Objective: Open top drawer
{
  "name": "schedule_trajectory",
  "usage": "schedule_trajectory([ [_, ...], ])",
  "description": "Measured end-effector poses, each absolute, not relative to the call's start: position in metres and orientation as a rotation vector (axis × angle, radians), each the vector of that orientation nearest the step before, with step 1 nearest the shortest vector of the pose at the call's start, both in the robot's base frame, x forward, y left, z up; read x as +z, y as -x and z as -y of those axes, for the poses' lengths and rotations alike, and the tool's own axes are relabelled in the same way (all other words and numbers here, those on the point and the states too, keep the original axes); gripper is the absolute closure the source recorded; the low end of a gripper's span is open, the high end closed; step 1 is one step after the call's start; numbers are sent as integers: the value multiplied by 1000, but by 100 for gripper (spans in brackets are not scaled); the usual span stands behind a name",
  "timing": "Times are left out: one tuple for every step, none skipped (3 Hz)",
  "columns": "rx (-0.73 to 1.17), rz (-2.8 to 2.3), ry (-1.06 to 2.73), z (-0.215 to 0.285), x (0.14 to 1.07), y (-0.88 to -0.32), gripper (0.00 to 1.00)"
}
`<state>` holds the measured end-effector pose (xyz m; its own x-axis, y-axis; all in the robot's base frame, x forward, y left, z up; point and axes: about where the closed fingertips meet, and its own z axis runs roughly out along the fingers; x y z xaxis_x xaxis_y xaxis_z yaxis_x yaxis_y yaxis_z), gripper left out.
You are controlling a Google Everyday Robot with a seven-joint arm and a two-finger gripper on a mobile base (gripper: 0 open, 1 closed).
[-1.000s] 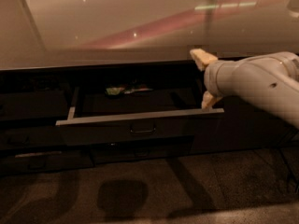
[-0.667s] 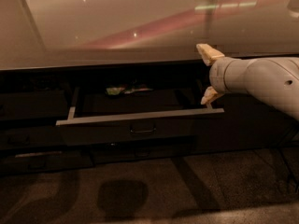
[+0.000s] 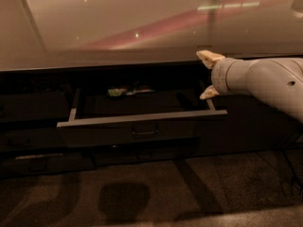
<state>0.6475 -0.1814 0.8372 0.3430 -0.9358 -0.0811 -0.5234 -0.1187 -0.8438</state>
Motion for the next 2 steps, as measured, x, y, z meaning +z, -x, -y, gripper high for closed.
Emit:
schedule_trajectory([
  [-621, -1298, 1772, 181, 837, -648, 42],
  [-621, -1298, 1772, 181, 837, -648, 66],
])
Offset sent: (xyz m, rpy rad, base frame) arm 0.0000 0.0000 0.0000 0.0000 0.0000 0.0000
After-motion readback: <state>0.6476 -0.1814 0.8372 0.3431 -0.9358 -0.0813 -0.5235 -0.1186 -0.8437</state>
